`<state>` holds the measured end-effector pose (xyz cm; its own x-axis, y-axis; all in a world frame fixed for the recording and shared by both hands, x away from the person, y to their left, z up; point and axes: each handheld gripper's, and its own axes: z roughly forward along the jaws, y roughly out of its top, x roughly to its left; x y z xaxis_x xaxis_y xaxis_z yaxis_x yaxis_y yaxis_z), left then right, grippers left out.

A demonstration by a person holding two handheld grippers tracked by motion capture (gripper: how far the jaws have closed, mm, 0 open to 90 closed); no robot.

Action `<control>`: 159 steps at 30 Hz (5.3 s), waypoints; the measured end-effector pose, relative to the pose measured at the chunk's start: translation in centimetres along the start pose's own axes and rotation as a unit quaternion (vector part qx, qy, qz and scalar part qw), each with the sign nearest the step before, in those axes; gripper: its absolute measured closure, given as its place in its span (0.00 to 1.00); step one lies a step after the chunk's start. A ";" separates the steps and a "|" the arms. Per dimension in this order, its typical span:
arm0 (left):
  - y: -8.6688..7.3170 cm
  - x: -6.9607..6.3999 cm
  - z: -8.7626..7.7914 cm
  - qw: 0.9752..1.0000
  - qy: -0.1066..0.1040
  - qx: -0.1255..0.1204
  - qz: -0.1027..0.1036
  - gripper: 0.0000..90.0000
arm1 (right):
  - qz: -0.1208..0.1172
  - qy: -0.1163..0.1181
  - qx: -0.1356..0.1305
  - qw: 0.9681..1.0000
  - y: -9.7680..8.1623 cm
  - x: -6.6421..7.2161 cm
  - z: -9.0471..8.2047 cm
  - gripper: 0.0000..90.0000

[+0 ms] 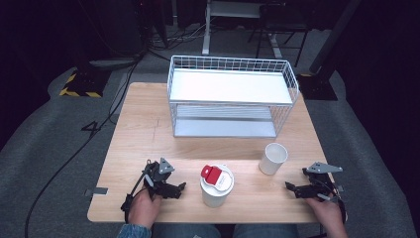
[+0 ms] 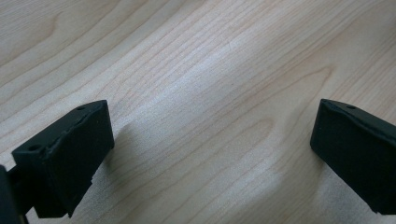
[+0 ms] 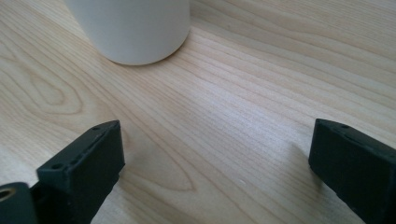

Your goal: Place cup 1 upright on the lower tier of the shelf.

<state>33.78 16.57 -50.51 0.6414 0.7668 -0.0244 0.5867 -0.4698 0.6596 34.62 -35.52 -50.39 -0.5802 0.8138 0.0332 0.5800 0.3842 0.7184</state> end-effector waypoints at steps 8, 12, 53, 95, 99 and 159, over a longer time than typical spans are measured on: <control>0.1 0.0 0.0 1.000 0.009 0.004 -0.005 0.00 | -0.018 0.003 -0.020 1.000 1.0 0.7 -1.3 0.05; 0.1 0.0 0.0 1.000 0.009 0.003 -0.008 0.00 | -0.026 0.007 -0.032 0.999 1.9 1.2 -1.6 0.02; 0.1 0.4 0.1 1.000 0.002 -0.007 -0.016 0.00 | -0.040 0.058 -0.093 0.993 5.9 3.5 4.8 0.22; 0.2 0.3 0.2 1.000 0.010 -0.002 -0.008 0.00 | -0.070 0.061 -0.096 0.991 12.0 4.2 5.0 0.26; 0.1 0.2 0.1 1.000 0.013 -0.003 -0.012 0.00 | -0.075 0.062 -0.101 0.990 13.3 4.2 5.5 0.26; 0.1 0.4 0.1 1.000 0.008 -0.004 -0.016 0.00 | -0.029 0.008 -0.146 0.989 20.3 6.4 16.9 0.26</control>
<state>34.17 16.74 -50.54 0.6144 0.7883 -0.0334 0.6026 -0.4415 0.6648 52.35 -15.14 -47.32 -0.6176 0.7865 -0.0046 0.3570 0.2856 0.8894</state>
